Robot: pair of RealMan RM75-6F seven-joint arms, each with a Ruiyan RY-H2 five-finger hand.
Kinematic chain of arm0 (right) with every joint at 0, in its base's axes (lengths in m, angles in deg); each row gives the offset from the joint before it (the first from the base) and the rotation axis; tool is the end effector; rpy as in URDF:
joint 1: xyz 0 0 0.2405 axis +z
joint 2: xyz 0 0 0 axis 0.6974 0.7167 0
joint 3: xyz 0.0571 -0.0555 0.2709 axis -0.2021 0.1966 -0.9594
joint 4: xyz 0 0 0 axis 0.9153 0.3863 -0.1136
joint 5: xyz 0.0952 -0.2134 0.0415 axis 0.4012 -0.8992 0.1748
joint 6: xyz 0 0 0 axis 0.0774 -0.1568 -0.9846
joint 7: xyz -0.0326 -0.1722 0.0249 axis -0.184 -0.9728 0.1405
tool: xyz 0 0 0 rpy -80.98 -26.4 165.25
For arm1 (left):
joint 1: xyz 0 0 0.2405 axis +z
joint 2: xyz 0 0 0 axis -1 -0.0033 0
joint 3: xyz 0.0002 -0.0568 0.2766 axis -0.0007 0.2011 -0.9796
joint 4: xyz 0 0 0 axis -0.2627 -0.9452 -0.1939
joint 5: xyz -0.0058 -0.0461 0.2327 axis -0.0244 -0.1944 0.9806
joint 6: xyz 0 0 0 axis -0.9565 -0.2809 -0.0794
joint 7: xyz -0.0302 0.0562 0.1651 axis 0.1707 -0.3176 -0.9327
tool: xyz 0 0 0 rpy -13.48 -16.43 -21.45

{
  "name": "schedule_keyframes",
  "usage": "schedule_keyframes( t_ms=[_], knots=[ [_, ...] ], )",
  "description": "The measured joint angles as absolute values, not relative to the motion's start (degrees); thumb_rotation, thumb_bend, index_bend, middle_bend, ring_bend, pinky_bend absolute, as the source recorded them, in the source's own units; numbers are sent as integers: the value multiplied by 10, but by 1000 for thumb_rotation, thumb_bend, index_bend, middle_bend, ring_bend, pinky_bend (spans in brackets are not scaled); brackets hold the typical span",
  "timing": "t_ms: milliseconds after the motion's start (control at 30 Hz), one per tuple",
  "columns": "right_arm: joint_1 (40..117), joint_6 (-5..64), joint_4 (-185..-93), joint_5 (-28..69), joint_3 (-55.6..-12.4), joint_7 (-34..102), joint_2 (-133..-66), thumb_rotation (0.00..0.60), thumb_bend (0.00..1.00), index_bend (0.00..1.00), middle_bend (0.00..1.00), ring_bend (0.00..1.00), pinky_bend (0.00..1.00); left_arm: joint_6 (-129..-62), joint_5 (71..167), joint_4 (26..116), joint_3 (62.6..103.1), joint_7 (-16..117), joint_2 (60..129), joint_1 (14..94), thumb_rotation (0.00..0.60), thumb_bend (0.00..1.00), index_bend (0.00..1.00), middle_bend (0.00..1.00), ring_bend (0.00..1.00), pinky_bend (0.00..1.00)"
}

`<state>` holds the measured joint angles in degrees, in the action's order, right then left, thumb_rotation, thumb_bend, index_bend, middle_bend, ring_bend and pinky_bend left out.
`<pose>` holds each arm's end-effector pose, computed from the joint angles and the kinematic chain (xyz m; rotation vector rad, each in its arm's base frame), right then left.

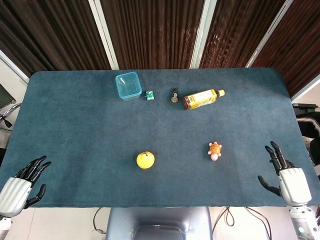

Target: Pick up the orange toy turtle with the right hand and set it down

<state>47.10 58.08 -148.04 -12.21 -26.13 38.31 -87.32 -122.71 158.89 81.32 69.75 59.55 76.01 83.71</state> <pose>-0.3403 -0.2028 0.1260 1.4168 -0.8218 1.0822 -0.3394 0.1905 0.1366 -1.6504 -0.8170 -1.0279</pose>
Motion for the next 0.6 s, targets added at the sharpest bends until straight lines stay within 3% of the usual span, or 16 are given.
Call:
schedule_keyframes(
  t_ms=[167, 400, 600],
  knots=[
    [503, 527, -1480, -101, -280, 357, -879, 600, 337, 364, 238, 848, 972, -1234, 1589, 814, 697, 604, 756, 840, 600, 526, 141, 45, 115, 348],
    [560, 430, -1458, -49, -305, 345, -906, 600, 337, 451, 266, 867, 997, -1246, 1587, 806, 698, 631, 752, 846, 600, 524, 150, 51, 120, 348],
    [600, 362, -1413, -14, -317, 352, -946, 600, 337, 457, 275, 868, 998, -1252, 1586, 802, 698, 650, 747, 848, 600, 525, 154, 59, 123, 348]
  ],
)
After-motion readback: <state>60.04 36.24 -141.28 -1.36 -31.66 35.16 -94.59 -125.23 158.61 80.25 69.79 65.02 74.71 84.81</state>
